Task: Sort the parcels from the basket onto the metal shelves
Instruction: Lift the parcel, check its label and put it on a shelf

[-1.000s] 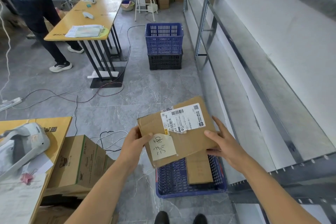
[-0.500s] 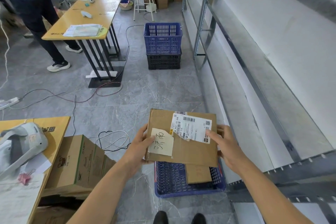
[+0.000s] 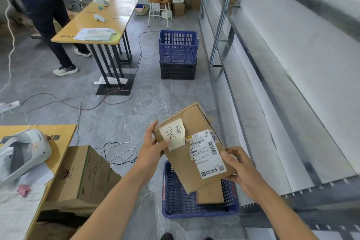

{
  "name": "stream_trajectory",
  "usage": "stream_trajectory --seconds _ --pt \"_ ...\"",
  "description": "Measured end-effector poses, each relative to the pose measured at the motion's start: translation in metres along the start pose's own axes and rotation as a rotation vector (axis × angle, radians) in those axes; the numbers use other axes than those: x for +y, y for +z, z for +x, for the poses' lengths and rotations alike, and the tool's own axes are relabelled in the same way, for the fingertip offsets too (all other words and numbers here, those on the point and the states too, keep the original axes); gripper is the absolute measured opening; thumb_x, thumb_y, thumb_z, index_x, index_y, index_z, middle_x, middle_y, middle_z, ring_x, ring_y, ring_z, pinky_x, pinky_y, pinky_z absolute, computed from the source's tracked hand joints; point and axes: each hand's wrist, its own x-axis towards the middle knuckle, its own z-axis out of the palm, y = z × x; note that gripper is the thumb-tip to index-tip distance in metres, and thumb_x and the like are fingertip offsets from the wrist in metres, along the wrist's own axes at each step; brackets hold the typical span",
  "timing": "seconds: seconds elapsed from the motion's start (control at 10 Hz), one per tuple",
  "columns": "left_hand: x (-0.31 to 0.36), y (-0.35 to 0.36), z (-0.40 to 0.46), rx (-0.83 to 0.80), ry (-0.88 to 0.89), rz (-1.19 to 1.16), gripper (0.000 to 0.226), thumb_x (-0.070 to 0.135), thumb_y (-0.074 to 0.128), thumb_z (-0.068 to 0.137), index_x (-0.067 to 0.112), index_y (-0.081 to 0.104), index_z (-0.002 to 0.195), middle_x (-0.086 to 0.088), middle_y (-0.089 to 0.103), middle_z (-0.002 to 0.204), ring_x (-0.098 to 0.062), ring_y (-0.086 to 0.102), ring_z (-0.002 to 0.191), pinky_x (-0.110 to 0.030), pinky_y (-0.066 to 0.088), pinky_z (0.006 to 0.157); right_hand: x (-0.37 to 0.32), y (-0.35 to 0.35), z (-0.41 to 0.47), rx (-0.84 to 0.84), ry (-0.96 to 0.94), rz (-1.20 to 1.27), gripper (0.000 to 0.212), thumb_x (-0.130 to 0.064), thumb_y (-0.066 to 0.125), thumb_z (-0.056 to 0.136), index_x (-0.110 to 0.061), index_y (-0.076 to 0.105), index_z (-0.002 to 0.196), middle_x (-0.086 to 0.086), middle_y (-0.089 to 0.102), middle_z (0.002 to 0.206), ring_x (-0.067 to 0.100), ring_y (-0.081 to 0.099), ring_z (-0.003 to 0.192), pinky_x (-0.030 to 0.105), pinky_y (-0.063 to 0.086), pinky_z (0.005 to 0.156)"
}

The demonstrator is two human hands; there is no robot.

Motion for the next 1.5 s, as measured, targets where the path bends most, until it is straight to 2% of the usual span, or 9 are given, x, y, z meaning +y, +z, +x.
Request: stream_trajectory --seconds 0.1,0.2,0.3,0.4,0.6,0.7,1.2,1.4,1.5 --pt "-0.007 0.009 -0.006 -0.017 -0.032 -0.024 0.082 0.006 0.064 0.100 0.051 0.024 0.155 0.014 0.056 0.149 -0.012 0.061 0.123 -0.047 0.061 0.079 -0.001 0.008 -0.002 -0.027 -0.027 -0.043 0.064 -0.048 0.080 0.077 -0.041 0.059 0.137 -0.003 0.071 0.134 0.019 0.072 0.117 0.054 0.061 0.096" --pt "-0.013 0.016 -0.010 -0.127 -0.037 0.062 0.070 0.013 0.066 0.099 0.063 0.041 0.141 0.030 0.048 0.151 0.001 0.069 0.113 -0.037 0.065 0.071 0.002 0.010 -0.006 -0.095 0.040 -0.115 0.068 -0.054 0.071 0.086 -0.061 0.043 0.147 -0.017 0.070 0.137 0.015 0.067 0.125 0.047 0.062 0.097" --pt "-0.016 0.017 -0.012 -0.138 -0.064 0.131 0.084 0.008 0.071 0.095 0.076 0.036 0.131 0.017 0.055 0.147 -0.006 0.071 0.113 -0.032 0.064 0.079 -0.001 0.009 -0.012 -0.151 0.068 -0.224 0.046 -0.067 0.058 0.089 -0.092 0.036 0.120 -0.048 0.064 0.123 -0.012 0.059 0.118 0.031 0.056 0.096" --pt "-0.021 0.017 -0.012 -0.121 -0.094 0.168 0.090 0.010 0.073 0.094 0.077 0.030 0.137 -0.007 0.065 0.139 -0.025 0.069 0.120 -0.040 0.060 0.093 -0.002 0.010 -0.013 -0.174 0.002 -0.277 0.040 -0.062 0.051 0.095 -0.092 0.037 0.119 -0.047 0.060 0.130 -0.022 0.053 0.122 0.015 0.044 0.098" --pt "-0.029 0.034 -0.016 -0.168 -0.090 0.178 0.093 0.013 0.074 0.094 0.066 0.024 0.152 -0.007 0.064 0.142 -0.024 0.070 0.121 -0.034 0.062 0.087 0.003 0.000 -0.013 -0.030 -0.064 -0.119 0.051 -0.050 0.069 0.090 -0.060 0.051 0.137 -0.024 0.069 0.136 -0.003 0.065 0.123 0.026 0.052 0.100" --pt "-0.029 0.048 -0.015 -0.192 -0.061 0.181 0.089 0.012 0.075 0.093 0.064 0.032 0.150 -0.004 0.063 0.143 -0.026 0.069 0.123 -0.039 0.062 0.091 0.004 -0.014 -0.017 0.000 -0.068 -0.082 0.053 -0.048 0.072 0.088 -0.054 0.051 0.136 -0.030 0.069 0.131 -0.003 0.064 0.124 0.027 0.055 0.099" --pt "-0.039 0.149 -0.016 -0.457 0.019 0.270 0.083 0.031 0.084 0.074 0.053 0.045 0.143 0.013 0.066 0.139 -0.003 0.070 0.114 -0.024 0.062 0.080 0.007 -0.092 -0.063 0.220 -0.138 0.026 0.053 -0.023 0.060 0.105 -0.064 0.044 0.135 -0.029 0.074 0.125 -0.003 0.070 0.114 0.013 0.057 0.086" --pt "-0.040 0.171 -0.013 -0.677 -0.021 0.305 0.087 0.032 0.084 0.073 0.054 0.042 0.145 0.010 0.062 0.145 -0.006 0.069 0.117 -0.024 0.062 0.080 0.013 -0.088 -0.104 0.441 -0.161 0.095 0.060 -0.018 0.061 0.104 -0.046 0.041 0.154 -0.013 0.072 0.137 0.006 0.069 0.121 0.029 0.057 0.101" --pt "-0.040 0.175 -0.017 -0.796 -0.048 0.323 0.092 0.033 0.084 0.073 0.053 0.038 0.149 0.011 0.060 0.147 -0.010 0.066 0.124 -0.027 0.063 0.083 0.018 -0.076 -0.127 0.540 -0.189 0.118 0.058 -0.014 0.061 0.104 -0.053 0.045 0.144 -0.020 0.076 0.125 0.005 0.073 0.114 0.024 0.059 0.092"
